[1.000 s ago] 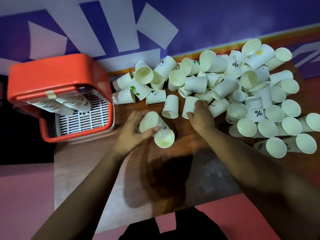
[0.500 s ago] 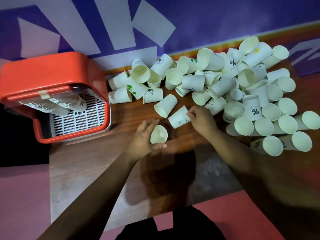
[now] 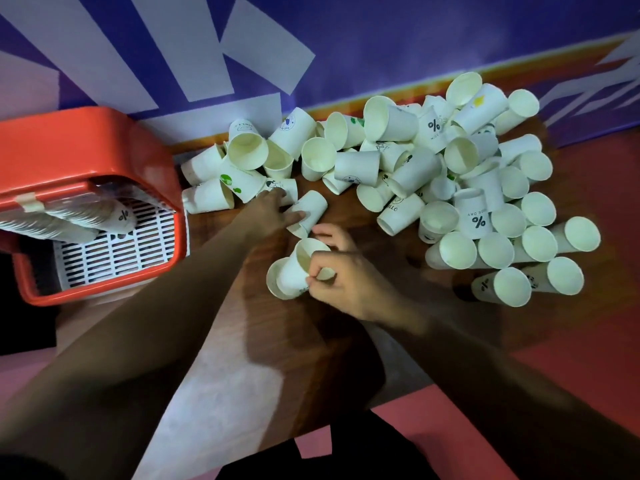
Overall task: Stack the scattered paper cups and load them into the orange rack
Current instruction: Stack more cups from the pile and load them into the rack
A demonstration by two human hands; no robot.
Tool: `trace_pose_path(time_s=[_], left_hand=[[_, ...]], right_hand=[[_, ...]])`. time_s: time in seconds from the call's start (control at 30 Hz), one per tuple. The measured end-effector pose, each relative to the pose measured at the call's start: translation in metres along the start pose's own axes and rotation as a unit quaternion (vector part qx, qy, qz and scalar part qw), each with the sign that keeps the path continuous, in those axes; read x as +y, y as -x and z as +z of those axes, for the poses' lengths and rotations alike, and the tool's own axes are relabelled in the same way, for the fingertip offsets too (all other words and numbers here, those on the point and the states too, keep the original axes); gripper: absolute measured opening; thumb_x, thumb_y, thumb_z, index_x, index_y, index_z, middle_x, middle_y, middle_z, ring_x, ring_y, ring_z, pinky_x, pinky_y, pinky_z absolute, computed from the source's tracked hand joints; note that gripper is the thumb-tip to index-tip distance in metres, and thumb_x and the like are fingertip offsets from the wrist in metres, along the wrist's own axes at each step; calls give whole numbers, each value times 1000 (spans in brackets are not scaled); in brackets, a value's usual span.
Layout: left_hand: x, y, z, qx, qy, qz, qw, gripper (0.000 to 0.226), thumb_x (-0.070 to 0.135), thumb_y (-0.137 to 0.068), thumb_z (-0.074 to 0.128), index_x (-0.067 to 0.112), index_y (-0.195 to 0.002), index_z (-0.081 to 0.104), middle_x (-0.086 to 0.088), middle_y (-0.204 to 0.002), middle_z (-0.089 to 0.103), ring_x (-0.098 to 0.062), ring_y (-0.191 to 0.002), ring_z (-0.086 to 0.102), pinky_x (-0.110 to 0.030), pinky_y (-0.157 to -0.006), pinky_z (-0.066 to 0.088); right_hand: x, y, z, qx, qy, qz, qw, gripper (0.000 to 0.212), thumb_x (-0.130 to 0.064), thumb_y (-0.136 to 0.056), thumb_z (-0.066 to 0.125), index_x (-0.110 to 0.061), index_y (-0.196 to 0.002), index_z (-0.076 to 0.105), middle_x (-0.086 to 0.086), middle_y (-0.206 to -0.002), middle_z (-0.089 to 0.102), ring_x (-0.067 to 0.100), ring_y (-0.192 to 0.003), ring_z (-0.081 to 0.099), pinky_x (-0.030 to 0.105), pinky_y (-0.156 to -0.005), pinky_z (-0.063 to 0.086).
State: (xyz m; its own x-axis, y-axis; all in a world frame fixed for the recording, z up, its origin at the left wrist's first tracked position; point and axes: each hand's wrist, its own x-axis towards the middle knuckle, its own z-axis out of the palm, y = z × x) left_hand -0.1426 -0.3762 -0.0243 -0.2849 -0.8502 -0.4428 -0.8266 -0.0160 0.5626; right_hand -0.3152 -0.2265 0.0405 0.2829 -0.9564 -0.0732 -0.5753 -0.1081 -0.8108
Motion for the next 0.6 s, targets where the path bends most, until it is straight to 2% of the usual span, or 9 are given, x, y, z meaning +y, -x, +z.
trace_pose_path(time_s=[0.1, 0.2, 0.3, 0.4, 0.43, 0.5, 0.57, 0.6], left_hand=[[1, -4, 8, -37, -45, 25, 998, 76, 50, -84, 73, 11, -144, 48, -13, -141, 55, -28, -128, 52, -32, -104, 39], [-5, -3, 16, -55, -50, 4, 997, 80, 54, -84, 71, 10, -146, 44, -14, -135, 60, -29, -125, 55, -34, -102, 43], [-8, 2, 17, -35, 6, -21, 999, 73, 47, -84, 73, 9, -142, 47, -13, -132, 61, -27, -120, 57, -29, -91, 41], [-8, 14, 13, 4, 127, -32, 991, 67, 42, -81, 76, 11, -135, 51, -10, -129, 61, -21, -116, 58, -28, -91, 42], [-9, 21, 10, 16, 184, -44, 982, 67, 43, -78, 77, 12, -131, 52, -9, -125, 63, -20, -113, 59, -28, -89, 44], [-10, 38, 1, 34, 289, -55, 955, 67, 48, -68, 76, 17, -123, 51, -10, -119, 63, -21, -109, 62, -36, -93, 52], [-13, 60, -9, 39, 352, -25, 935, 59, 48, -67, 75, 24, -116, 51, -7, -118, 63, -24, -115, 62, -48, -101, 52], [-12, 72, -14, 39, 376, -7, 926, 55, 45, -70, 74, 26, -116, 52, -6, -119, 63, -25, -118, 61, -50, -102, 51]], right_hand=[[11, 0, 18, -8, 80, -81, 993, 9, -19, -80, 68, -12, -79, 63, 16, -141, 39, 28, -131, 42, 37, -104, 39], [21, -1, 38, -16, 145, -105, 984, 14, -23, -82, 67, -13, -92, 66, 17, -135, 47, 36, -118, 50, 44, -99, 43], [29, -3, 48, -33, 173, -83, 981, 37, -32, -85, 63, -12, -117, 62, 11, -138, 48, 32, -121, 50, 44, -99, 42], [25, -4, 41, -42, 149, -50, 987, 56, -38, -82, 67, -14, -131, 53, 6, -141, 46, 25, -127, 45, 38, -107, 37], [25, -4, 33, -26, 129, -29, 991, 57, -40, -82, 68, -14, -131, 53, 5, -139, 47, 22, -127, 46, 35, -107, 37], [33, -6, 12, 57, 120, 18, 991, 48, -41, -86, 62, -11, -123, 56, 7, -129, 50, 24, -119, 52, 36, -102, 43], [56, -11, -16, 150, 167, 84, 971, 43, -37, -88, 56, -5, -115, 58, 15, -120, 53, 32, -108, 56, 42, -91, 49], [69, -13, -30, 185, 191, 125, 956, 41, -32, -87, 58, -1, -113, 58, 19, -116, 53, 36, -104, 57, 43, -87, 51]])
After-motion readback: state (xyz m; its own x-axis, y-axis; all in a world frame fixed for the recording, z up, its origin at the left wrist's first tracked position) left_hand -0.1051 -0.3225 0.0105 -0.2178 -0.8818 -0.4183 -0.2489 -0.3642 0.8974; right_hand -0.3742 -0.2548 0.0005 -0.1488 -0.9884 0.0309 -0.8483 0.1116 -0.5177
